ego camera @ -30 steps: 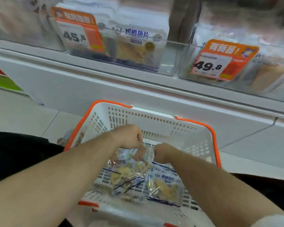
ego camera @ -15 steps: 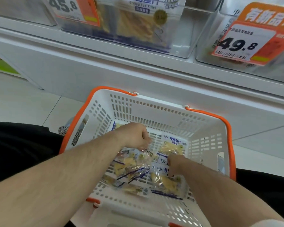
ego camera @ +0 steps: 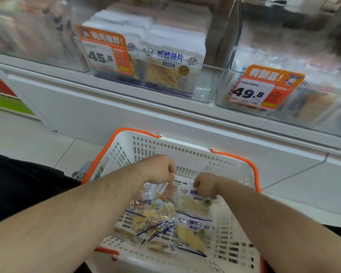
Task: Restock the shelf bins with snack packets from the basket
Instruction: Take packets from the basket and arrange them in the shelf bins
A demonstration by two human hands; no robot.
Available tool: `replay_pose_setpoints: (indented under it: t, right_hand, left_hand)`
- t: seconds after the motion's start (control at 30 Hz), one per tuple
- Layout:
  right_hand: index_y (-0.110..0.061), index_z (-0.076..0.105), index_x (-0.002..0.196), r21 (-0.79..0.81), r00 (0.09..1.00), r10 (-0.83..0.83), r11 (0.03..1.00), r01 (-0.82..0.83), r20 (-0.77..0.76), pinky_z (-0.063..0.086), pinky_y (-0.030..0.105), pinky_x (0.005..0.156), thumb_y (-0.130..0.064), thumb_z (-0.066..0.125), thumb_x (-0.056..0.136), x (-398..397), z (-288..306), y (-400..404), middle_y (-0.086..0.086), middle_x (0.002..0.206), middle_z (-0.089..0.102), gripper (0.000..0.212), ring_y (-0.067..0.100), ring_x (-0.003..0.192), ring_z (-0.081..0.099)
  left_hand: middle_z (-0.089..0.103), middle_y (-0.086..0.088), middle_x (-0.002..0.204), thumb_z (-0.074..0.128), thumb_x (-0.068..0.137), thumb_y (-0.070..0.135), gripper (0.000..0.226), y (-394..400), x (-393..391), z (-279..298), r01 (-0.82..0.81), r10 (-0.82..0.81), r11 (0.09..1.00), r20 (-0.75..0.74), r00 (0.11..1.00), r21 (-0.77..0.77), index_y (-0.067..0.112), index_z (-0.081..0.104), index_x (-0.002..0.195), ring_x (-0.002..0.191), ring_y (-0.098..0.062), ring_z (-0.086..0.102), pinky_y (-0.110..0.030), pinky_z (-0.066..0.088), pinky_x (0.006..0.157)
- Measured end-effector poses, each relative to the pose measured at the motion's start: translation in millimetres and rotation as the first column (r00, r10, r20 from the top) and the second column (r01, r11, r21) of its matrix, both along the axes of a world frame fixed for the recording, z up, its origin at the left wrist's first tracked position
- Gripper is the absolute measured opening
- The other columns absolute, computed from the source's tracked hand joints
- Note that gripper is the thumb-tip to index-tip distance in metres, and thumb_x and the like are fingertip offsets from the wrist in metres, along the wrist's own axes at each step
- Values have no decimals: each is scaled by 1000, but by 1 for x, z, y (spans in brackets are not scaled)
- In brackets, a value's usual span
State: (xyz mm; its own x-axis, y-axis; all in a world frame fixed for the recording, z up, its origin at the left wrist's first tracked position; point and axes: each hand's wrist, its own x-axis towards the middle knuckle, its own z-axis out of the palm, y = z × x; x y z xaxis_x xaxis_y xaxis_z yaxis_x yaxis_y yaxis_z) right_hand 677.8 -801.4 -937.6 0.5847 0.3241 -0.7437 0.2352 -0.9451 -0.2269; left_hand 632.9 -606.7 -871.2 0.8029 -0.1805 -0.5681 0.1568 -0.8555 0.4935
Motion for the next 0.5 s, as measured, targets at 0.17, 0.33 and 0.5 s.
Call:
replay_pose_setpoints:
  t: [0.17, 0.33, 0.5]
  right_hand:
    - [-18, 50, 69, 193, 996, -27, 981, 11, 81, 40, 27, 52, -9, 56, 92, 22, 98, 14, 3, 71, 50, 25, 20, 60, 47]
    - [-23, 60, 73, 422, 985, -122, 905, 59, 124, 39, 26, 52, -6, 61, 91, 24, 174, 17, -2, 66, 54, 24, 15, 57, 49]
    - [-13, 67, 84, 643, 961, -262, 753, 142, 94, 42, 18, 52, -2, 63, 90, 17, 213, 12, -9, 64, 65, 14, 3, 55, 56]
  left_hand:
    - [53, 5, 128, 72, 85, 45, 61, 5, 6, 34, -190, 197, 961, 16, 980, -202, 23, 46, 136, 111, -13, 56, -28, 48, 89]
    - [71, 6, 86, 74, 88, 22, 13, 7, 10, 71, -259, 309, 814, 10, 951, -520, 19, 68, 99, 70, -4, 63, -18, 45, 64]
    - [75, 2, 89, 70, 89, 6, 15, 7, 12, 105, -282, 378, 723, 20, 925, -630, 20, 70, 93, 77, -14, 65, -30, 51, 73]
